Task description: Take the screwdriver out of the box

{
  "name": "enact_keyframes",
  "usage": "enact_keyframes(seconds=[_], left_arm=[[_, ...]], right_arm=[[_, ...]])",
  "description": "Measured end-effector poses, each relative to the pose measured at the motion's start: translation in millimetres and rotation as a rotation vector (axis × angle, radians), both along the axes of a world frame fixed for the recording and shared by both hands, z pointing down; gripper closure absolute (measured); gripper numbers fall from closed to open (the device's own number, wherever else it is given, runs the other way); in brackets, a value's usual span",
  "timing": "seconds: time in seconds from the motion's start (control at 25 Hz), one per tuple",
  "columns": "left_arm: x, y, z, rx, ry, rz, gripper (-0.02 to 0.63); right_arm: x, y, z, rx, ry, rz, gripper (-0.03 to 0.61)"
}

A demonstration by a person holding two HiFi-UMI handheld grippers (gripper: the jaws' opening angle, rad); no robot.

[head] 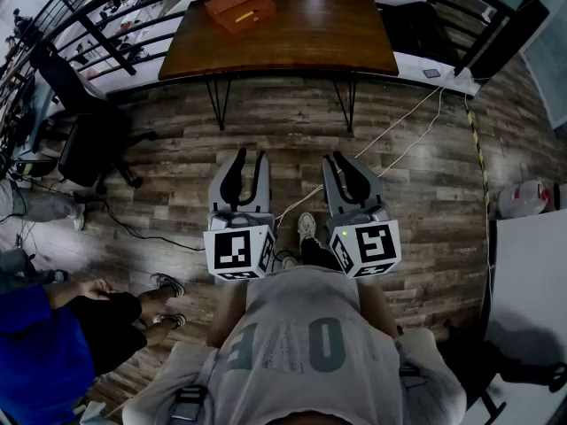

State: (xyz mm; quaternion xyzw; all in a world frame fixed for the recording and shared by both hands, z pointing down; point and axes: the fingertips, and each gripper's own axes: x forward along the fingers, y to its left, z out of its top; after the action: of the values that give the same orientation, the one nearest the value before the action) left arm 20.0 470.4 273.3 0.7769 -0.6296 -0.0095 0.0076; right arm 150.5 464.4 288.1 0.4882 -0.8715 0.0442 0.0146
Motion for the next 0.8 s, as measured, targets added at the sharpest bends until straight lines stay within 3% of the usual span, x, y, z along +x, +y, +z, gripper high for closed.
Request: enact_keyframes(seconds=[0.44, 0.6, 0.8], left_arm=[[-10.1, -15.6, 14.2, -0.028, 0.019, -0.029, 0.491], [-6.2, -26.6, 21.9, -0.028, 0.035, 0.000, 0.491], [1.5, -48.0, 39.5, -0.077, 0.020, 0.008, 0.491]], right_arm=[[8.1, -17.5, 7.7, -0.007, -0.036, 0.002, 0.511], [10.6, -33.0, 12.8, -0.013, -0.034, 0.000, 0.511], [12.8, -58.8, 21.9, -0.029, -0.043, -0.004, 0.511]])
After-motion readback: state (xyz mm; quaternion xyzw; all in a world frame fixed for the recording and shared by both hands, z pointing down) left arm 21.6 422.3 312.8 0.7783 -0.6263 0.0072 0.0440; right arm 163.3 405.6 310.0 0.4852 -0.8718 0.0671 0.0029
